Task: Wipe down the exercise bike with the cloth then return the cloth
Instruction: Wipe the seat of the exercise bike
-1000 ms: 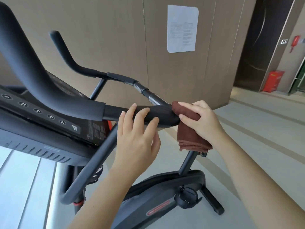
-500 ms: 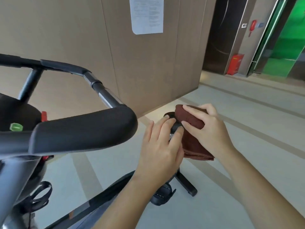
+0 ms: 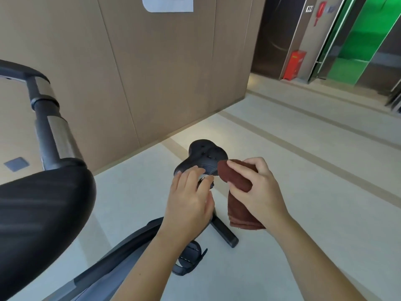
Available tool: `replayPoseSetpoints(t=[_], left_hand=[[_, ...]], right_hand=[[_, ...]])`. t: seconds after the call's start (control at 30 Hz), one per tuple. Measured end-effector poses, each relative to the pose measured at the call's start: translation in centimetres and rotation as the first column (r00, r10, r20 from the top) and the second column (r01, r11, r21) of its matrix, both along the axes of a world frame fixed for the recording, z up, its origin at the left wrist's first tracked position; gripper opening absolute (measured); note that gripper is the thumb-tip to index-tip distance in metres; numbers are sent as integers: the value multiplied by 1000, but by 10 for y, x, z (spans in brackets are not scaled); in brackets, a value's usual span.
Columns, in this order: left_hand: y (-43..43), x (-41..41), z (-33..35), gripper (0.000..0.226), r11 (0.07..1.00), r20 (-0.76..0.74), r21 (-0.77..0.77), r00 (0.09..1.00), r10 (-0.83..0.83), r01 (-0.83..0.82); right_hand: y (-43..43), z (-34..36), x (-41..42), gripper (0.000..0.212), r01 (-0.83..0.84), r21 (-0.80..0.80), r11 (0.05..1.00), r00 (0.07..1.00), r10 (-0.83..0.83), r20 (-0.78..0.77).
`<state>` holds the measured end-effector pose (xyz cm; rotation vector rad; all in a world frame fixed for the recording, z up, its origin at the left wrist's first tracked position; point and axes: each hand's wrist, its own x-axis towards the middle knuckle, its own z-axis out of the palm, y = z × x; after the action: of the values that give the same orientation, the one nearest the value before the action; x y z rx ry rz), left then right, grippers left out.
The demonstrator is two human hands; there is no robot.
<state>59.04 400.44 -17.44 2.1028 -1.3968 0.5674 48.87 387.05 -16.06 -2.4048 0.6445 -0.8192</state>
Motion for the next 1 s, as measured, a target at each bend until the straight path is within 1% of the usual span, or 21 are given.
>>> replayPoseSetpoints(t=[0.1,0.23,0.37,0.53,0.63,0.77,0.87,1.0], left_hand=[[-24,6,-13,28,999,2,28,1000,22,-22],[-64,5,-29,27,993,-31,46,994,106,-104],[-117,3,-35,30,977,-55,65,977,208,-204],[-167,6,-38,31,950,-109,71,944,310,-304],[-178,13,-42,31,930,-99,67,926,365,-360],[-184,27,-58,29,899,-99,129,897,432,-419],[-186,41,-77,29,892,-99,170,893,439,-420],[-186,71,-101,32,887,-115,228,893,434,-402]], right_hand=[[-27,-14,6,45,-39,-1,999,999,39,-17],[-77,-31,12,44,-94,26,995,995,94,-14],[-134,-39,24,44,-182,1,983,983,182,-22],[-187,-50,46,44,-306,25,952,951,307,-47],[-202,-63,58,44,-379,39,925,920,381,-89],[-215,-80,79,45,-433,71,899,891,439,-118],[-219,-92,99,44,-445,94,890,884,454,-115],[-215,-107,131,42,-454,62,889,877,458,-142]])
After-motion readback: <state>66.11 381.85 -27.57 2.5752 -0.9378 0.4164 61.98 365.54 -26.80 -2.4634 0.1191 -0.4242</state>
